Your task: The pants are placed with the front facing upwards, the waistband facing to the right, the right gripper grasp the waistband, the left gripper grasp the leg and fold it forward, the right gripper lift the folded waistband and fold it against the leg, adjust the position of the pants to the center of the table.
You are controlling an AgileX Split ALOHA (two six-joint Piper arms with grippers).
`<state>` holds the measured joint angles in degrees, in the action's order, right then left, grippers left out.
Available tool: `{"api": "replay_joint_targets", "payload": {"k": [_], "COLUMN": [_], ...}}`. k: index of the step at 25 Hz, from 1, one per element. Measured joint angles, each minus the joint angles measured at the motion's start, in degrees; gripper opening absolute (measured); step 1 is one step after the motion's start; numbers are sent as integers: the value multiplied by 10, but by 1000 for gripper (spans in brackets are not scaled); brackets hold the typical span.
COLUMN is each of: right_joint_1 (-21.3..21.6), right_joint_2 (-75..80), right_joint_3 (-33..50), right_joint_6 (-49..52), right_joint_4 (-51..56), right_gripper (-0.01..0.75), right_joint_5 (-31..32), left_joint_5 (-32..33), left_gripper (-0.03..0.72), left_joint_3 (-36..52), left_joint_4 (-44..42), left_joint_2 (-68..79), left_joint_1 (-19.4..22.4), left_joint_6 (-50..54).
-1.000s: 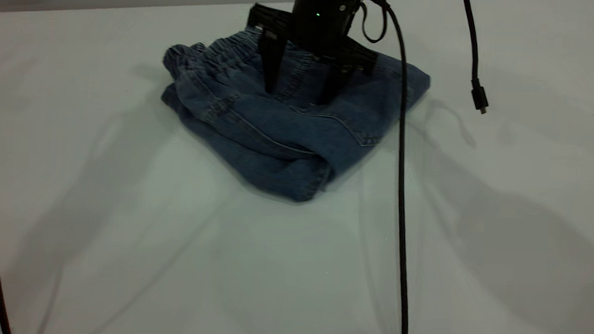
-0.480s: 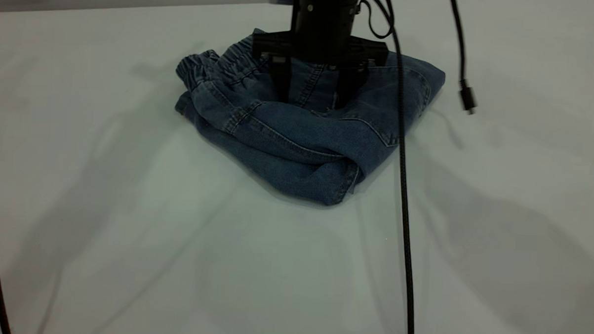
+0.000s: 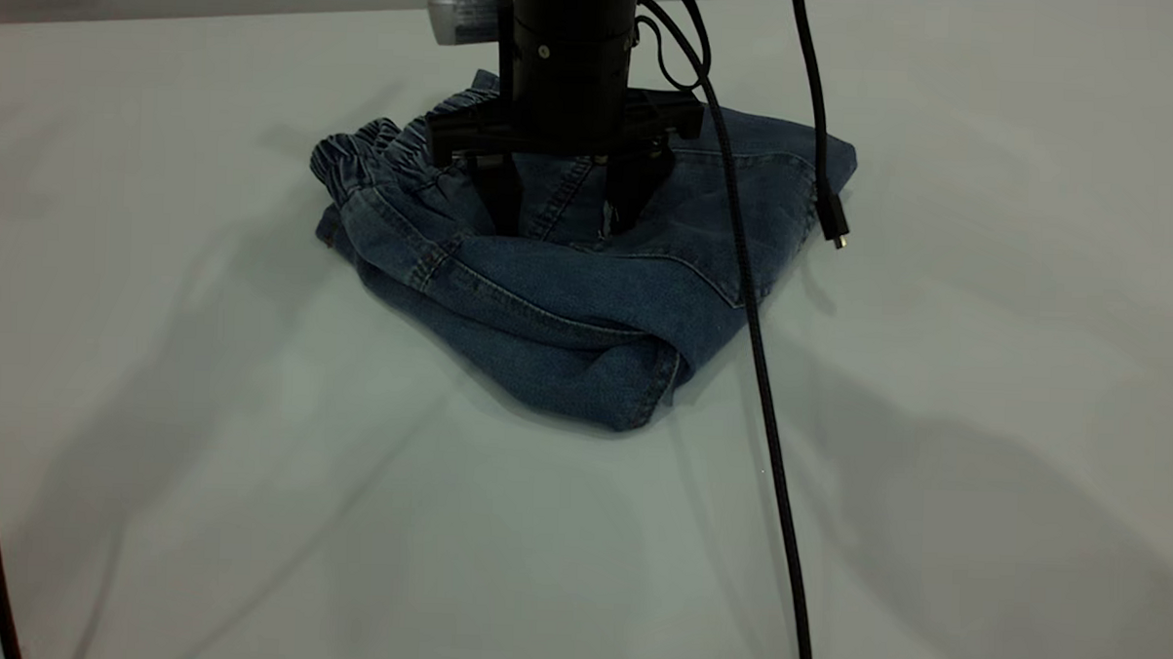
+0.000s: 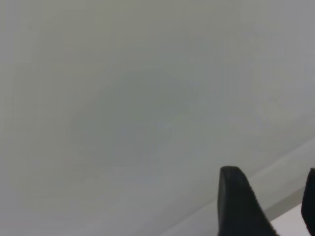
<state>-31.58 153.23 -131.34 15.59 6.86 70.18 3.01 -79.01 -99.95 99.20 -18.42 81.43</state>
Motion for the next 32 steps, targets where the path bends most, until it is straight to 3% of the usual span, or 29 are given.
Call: {"api": "replay_joint_targets", "payload": {"k": [9, 20, 32], "right_joint_1": [-5, 5, 7], "right_joint_2": [-27, -24, -7], "right_joint_3": [0, 0, 0], "right_joint_6": [-43, 35, 1], "right_joint_4": [47, 31, 81], "right_gripper": [501, 500, 485], "right_joint_5": [-1, -3, -5], "left_joint_5": [-6, -13, -21], "left_gripper": [316, 316, 316], "left_joint_3": [0, 0, 0], "left_joint_4": [0, 0, 0], "left_joint_2": [0, -12, -12], "left_joint_1": [0, 0, 0], "left_joint_6": [-1, -2, -2]}}
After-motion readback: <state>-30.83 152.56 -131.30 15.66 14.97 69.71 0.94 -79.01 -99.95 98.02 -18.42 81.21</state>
